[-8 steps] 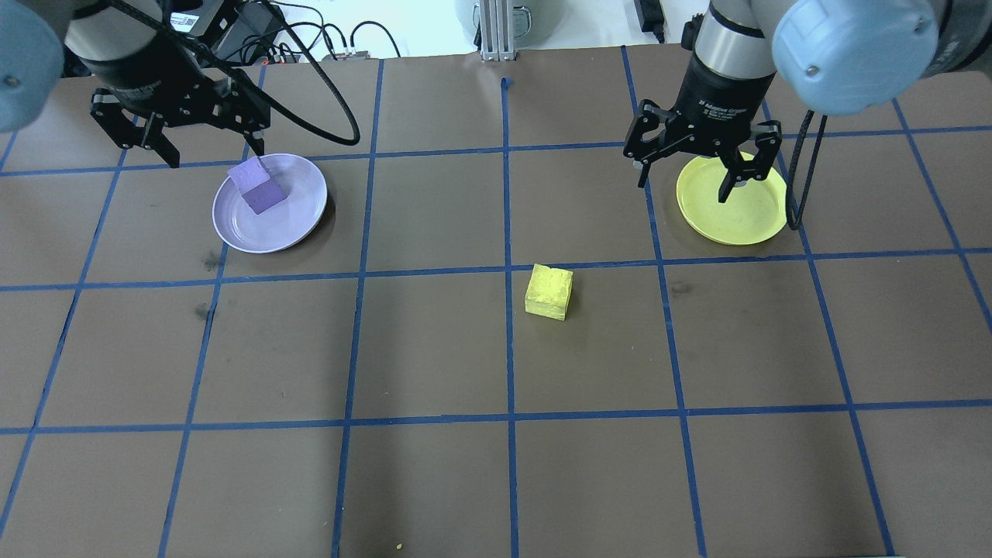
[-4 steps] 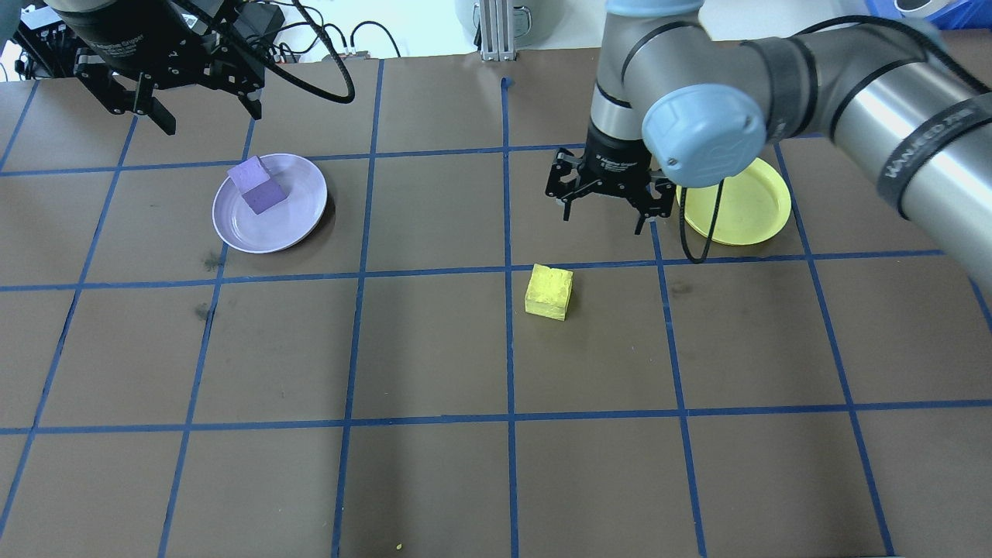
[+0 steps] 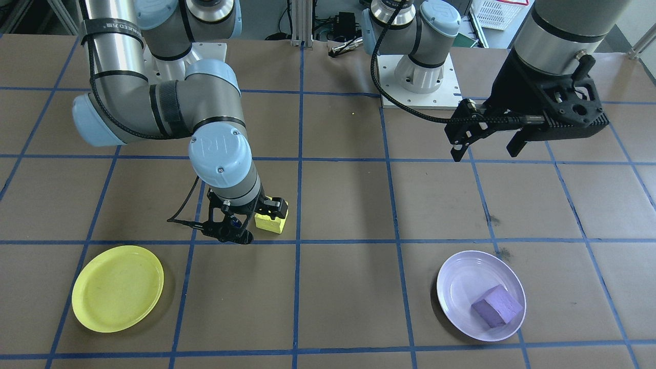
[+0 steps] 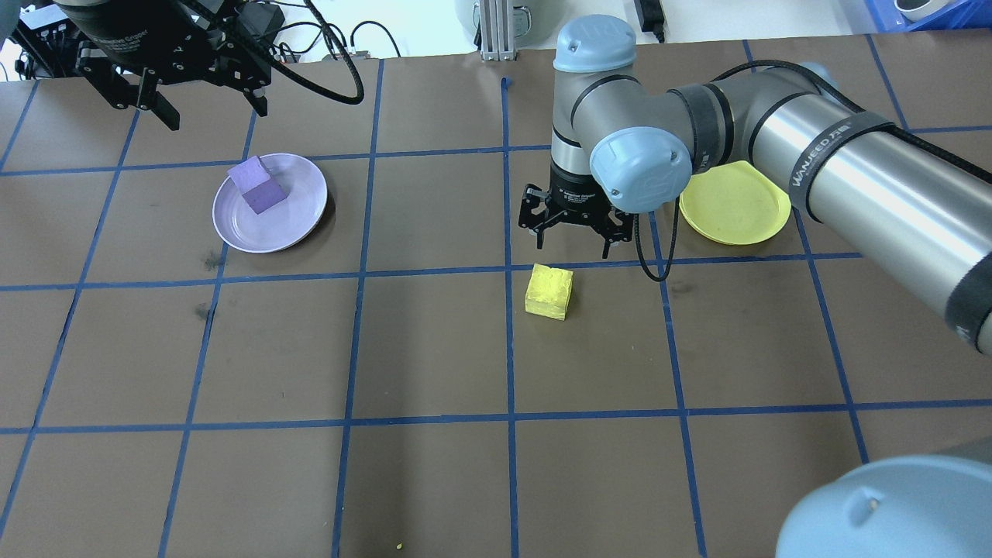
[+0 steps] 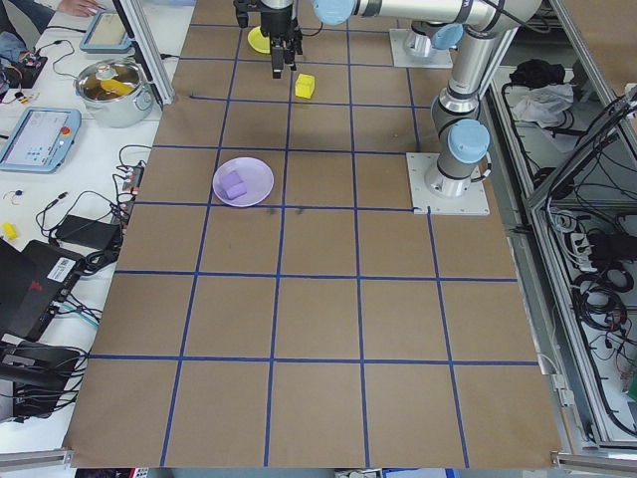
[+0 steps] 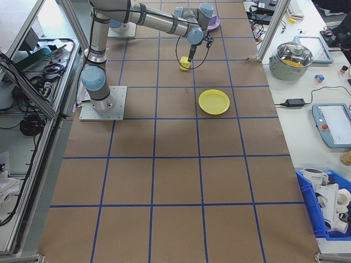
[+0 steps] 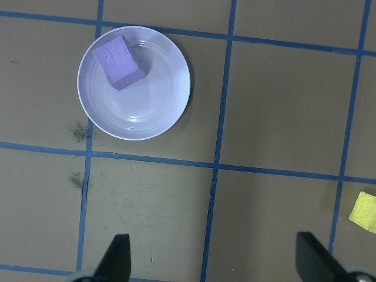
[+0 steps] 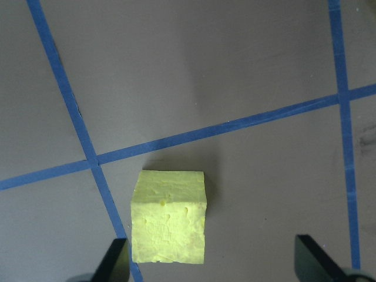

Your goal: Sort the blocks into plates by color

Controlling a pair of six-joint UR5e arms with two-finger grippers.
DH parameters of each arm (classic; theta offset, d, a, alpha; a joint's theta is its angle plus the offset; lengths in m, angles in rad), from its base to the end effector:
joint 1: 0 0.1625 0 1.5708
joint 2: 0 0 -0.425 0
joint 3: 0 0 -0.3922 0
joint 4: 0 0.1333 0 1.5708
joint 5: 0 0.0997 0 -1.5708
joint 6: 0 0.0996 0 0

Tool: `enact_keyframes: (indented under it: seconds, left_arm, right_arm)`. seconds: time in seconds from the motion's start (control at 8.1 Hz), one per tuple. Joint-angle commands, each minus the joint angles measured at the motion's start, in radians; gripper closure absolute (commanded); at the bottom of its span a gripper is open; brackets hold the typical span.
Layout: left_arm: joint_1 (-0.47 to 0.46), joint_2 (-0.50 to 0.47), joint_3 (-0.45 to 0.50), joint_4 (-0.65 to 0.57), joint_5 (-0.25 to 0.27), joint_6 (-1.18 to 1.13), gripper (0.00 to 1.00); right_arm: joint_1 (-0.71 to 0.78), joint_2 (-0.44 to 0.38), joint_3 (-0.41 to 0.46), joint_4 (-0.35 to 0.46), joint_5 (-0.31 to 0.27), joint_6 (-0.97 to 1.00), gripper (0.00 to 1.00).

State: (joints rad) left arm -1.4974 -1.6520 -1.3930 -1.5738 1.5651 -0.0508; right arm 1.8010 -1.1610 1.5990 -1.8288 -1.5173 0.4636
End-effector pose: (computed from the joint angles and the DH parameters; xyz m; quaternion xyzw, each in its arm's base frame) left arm -0.0944 -0.5418 0.5341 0.0619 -0.9970 0.0468 0.0023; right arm 0.2730 -0.5572 0.2703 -0.1183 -0.9885 -0.0935 0.0055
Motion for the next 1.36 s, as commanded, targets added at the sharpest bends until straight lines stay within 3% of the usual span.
enact_keyframes:
  seconds: [0.0,0.37,0.74,1.11,1.24]
  left_arm:
    - [-0.003,0.017,-0.001,0.000,0.001,0.000,0.00]
    - [-0.003,0.009,-0.003,0.001,-0.002,0.000,0.00]
    - [-0.003,0.014,-0.004,0.001,-0.004,0.000,0.00]
    - [-0.003,0.017,-0.004,0.001,-0.004,0.000,0.00]
    - [-0.004,0.018,-0.006,0.001,-0.004,0.000,0.00]
  right_arm:
    - [0.018,0.037,0.009,-0.006,0.003,-0.002,0.00]
    - [0.041,0.084,0.010,-0.116,0.005,-0.003,0.00]
    - [0.047,0.119,0.012,-0.116,0.005,-0.002,0.00]
    - [0.049,0.116,0.071,-0.116,0.002,-0.007,0.00]
    - [0.049,0.113,0.073,-0.118,0.003,-0.005,0.06]
